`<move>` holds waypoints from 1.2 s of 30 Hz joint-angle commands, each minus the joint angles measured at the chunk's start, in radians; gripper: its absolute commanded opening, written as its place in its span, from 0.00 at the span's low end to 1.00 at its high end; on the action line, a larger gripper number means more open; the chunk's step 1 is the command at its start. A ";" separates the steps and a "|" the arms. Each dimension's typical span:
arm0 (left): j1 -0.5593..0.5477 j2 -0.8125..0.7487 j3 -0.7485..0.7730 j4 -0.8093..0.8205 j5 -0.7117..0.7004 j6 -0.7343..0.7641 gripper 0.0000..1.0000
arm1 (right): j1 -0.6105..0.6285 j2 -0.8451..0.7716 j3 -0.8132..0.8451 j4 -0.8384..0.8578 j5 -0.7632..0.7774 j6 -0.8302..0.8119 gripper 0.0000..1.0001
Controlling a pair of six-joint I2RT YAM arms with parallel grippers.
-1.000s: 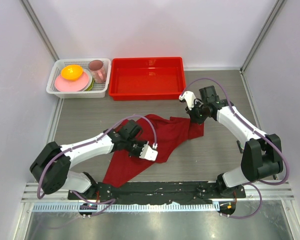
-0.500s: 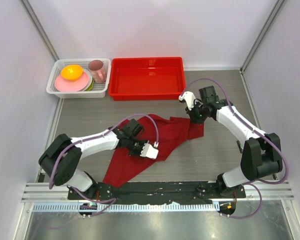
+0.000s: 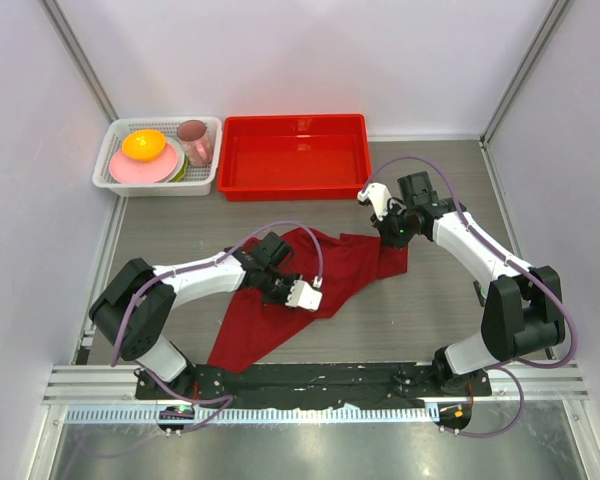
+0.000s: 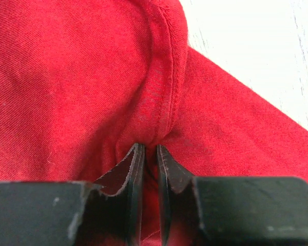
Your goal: Pin the brooch onto the clothing
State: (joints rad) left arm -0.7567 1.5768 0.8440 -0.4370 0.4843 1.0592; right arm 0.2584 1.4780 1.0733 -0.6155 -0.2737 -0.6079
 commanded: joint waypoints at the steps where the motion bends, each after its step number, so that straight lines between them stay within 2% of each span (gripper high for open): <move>1: 0.007 0.000 0.046 -0.011 -0.007 0.010 0.14 | -0.002 -0.018 0.034 0.008 0.005 -0.015 0.01; 3: 0.016 -0.036 0.058 -0.029 0.000 -0.005 0.11 | -0.001 -0.021 0.034 0.008 0.007 -0.016 0.01; 6: 0.046 -0.099 0.087 -0.023 0.023 -0.109 0.05 | -0.002 -0.027 0.039 0.008 0.014 -0.021 0.01; 7: 0.059 -0.141 0.096 -0.026 0.028 -0.181 0.00 | -0.002 -0.028 0.042 0.007 0.018 -0.021 0.01; 10: 0.115 -0.234 0.136 -0.077 0.031 -0.270 0.00 | -0.007 -0.036 0.056 0.005 0.022 -0.018 0.01; 13: 0.183 -0.320 0.144 -0.108 0.019 -0.298 0.00 | -0.010 -0.033 0.082 0.005 0.019 -0.010 0.01; 17: 0.284 -0.373 0.182 -0.159 0.008 -0.356 0.00 | -0.011 -0.019 0.164 0.002 -0.008 0.029 0.01; 20: 0.293 -0.368 0.182 -0.227 0.010 -0.318 0.00 | -0.010 0.011 0.229 0.002 -0.034 0.059 0.01; 26: 0.293 -0.290 0.101 -0.132 -0.075 -0.332 0.00 | -0.010 0.068 0.258 -0.016 -0.055 0.062 0.01; 30: 0.293 -0.216 0.110 -0.094 -0.059 -0.341 0.00 | -0.010 0.070 0.244 -0.024 -0.062 0.071 0.01; 36: 0.295 -0.175 0.122 -0.154 -0.024 -0.266 0.01 | -0.010 0.036 0.205 -0.029 -0.050 0.069 0.01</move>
State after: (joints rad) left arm -0.4641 1.3960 0.9497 -0.5816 0.4301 0.7464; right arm 0.2512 1.5620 1.2953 -0.6460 -0.3157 -0.5499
